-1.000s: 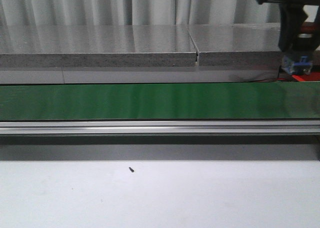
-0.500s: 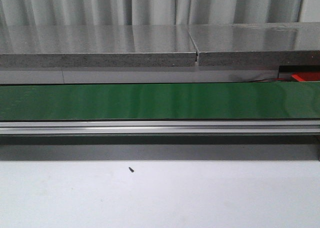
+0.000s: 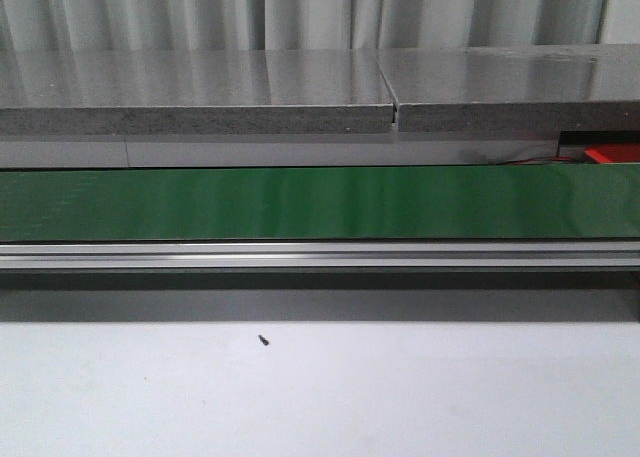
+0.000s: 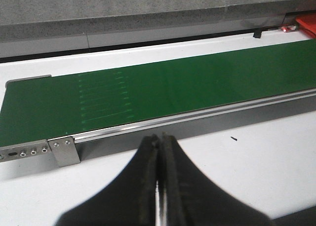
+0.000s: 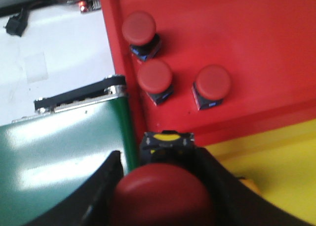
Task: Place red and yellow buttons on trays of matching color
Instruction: 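Carry the red button into the red tray and open the right gripper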
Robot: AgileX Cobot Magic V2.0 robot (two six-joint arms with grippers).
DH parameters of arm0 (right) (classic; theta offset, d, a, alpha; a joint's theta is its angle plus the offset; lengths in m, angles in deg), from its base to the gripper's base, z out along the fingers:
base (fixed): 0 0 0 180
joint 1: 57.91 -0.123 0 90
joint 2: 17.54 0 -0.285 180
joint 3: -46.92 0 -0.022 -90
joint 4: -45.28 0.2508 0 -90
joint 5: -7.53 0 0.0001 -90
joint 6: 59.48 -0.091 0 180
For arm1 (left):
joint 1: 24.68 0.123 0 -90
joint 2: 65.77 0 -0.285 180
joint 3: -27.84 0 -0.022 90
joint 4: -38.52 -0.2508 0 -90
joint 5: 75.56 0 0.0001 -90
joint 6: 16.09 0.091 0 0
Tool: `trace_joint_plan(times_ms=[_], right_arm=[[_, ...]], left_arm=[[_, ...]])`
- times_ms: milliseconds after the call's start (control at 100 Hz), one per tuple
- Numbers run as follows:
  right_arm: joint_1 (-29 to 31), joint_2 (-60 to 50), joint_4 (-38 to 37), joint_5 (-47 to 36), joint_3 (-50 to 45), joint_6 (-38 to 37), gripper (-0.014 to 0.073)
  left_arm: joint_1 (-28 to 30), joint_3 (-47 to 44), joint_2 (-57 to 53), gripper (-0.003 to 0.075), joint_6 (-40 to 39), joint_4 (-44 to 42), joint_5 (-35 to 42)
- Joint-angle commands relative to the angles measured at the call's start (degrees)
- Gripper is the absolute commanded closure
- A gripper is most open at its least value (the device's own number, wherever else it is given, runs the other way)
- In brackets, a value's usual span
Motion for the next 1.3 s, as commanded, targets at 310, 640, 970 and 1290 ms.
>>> trace_joint_plan(times_ms=[310, 640, 970, 1290], right_arm=[[1.11, 13.58, 0.75, 6.28, 23.28, 1.55, 0.0370], [1.11, 25.48, 0.75, 13.59, 37.21, 1.55, 0.0370], [3.27, 30.30, 1.02, 9.30, 37.56, 0.34, 0.0370], [4.59, 34.54, 3.90, 3.88, 37.63, 0.23, 0.0370]], left_arm=[[-0.31, 1.44, 0.78, 0.0738, 0.02, 1.04, 4.30], [-0.31, 1.44, 0.78, 0.0738, 0.02, 0.68, 4.30], [-0.31, 1.44, 0.78, 0.0739, 0.02, 0.68, 4.30], [-0.31, 1.44, 0.78, 0.0738, 0.02, 0.68, 4.30]])
